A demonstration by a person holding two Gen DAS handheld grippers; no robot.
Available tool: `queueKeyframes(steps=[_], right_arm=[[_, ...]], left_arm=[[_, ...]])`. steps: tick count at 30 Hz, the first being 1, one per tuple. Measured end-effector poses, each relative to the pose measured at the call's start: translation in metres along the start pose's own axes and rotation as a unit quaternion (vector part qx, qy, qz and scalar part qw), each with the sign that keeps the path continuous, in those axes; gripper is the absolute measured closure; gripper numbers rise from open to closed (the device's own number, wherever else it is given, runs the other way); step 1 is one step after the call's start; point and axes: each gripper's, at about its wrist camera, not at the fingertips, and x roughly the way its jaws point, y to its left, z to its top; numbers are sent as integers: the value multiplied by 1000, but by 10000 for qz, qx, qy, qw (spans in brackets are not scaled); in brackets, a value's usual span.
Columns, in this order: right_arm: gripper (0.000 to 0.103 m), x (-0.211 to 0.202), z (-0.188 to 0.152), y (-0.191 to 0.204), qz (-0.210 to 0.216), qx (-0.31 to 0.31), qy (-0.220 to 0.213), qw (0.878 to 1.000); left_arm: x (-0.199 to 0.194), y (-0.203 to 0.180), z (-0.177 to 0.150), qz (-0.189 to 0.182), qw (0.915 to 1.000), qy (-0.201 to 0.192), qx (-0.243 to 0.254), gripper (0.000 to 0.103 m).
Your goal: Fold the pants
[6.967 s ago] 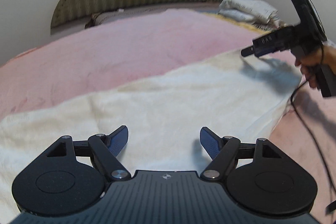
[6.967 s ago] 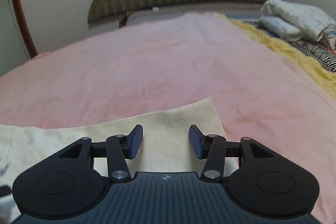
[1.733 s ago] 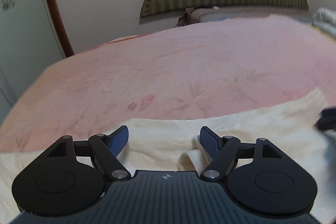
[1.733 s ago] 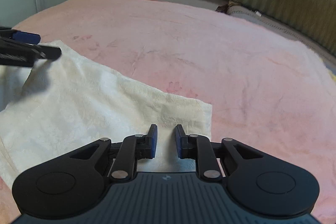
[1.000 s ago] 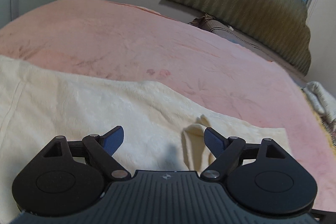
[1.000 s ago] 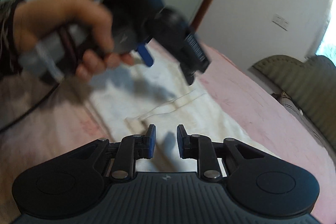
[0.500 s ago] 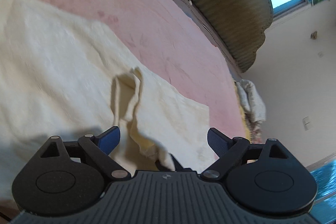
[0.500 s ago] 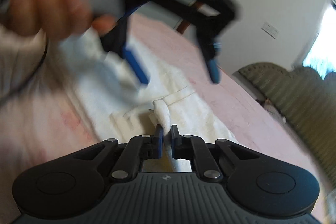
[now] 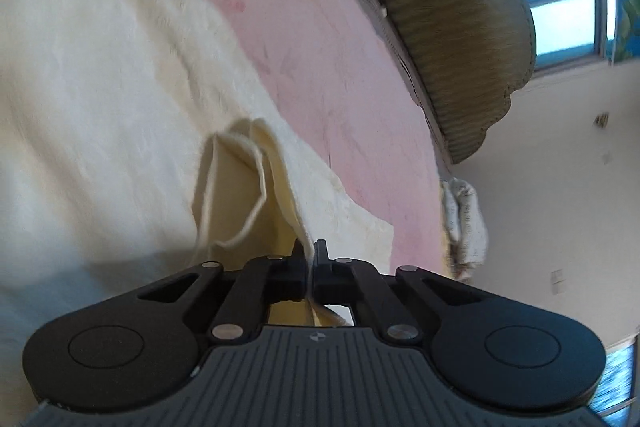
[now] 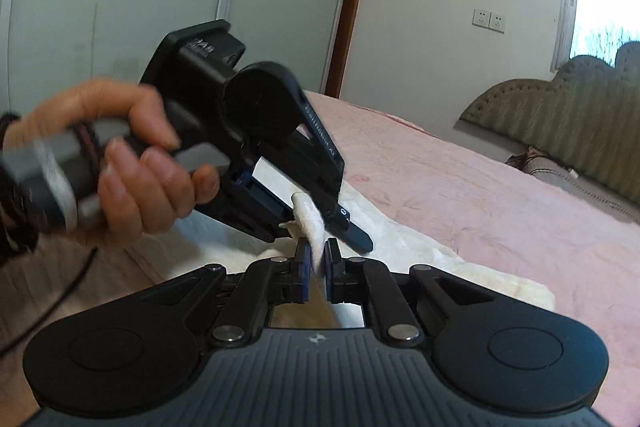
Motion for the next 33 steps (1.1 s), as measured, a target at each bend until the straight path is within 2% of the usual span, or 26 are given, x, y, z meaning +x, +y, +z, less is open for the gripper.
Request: queueKeyframes(steps=[3,5,8,10,12,14,16,17,19,20,21,22,24,25,29,31,33], right_arm=[[96,3,2,1,227,136,-35,9996],[96,7,0,5,346,96,54,9993],[94,22,-7,10,447,26,520,9976],[93,28,-14,10,491,-109,848,9951],[92,15,-13,2,672,-158,895,9936],[92,-6,-7,-18,833,171,748,9936],[92,-24,-5,-49,554,671,558,9946],[92,-28,-7,-64,284,920,549,9938],[92,-27,-21,-90,-373,1260,897,9873],[93,-21,-33,-101,-665,1368,1306,9797],[93,-15,-43,-108,-701,1427,1627,9738],[93,-15,-50,-110,-664,1448,1662,9731],[92,-20,-46,-107,-650,1554,1538,9736],[92,-20,-42,-104,-565,1539,1423,9762],[91,3,-16,-87,-433,1332,1064,9844],[91,19,-4,-81,-413,1093,991,9882],[91,40,3,-82,-375,1033,996,9889]], left_arm=[[-16,-18,-8,427,9951,-304,841,101],[-15,-20,-12,685,9906,-244,1156,101],[-2,-9,-20,889,9886,32,1215,101],[-2,-6,-23,893,9874,-48,1308,100],[-3,-7,-22,890,9869,-53,1347,100],[-2,-7,-21,888,9862,-63,1399,99],[-2,-7,-23,902,9853,-110,1444,99],[-4,-7,-26,919,9844,-146,1494,99],[-3,-10,-29,958,9819,-187,1623,96],[-2,-12,-31,976,9804,-202,1699,96],[-2,-13,-32,1007,9790,-217,1759,96],[0,-16,-33,1046,9770,-234,1845,96],[1,-21,-35,1136,9730,-238,1993,94],[1,-23,-35,1170,9721,-237,2019,85],[-8,-24,-30,1222,9745,-240,1865,81],[-18,-27,-26,1368,9719,-439,1865,82],[-28,-35,-21,1582,9636,-774,2011,81]])
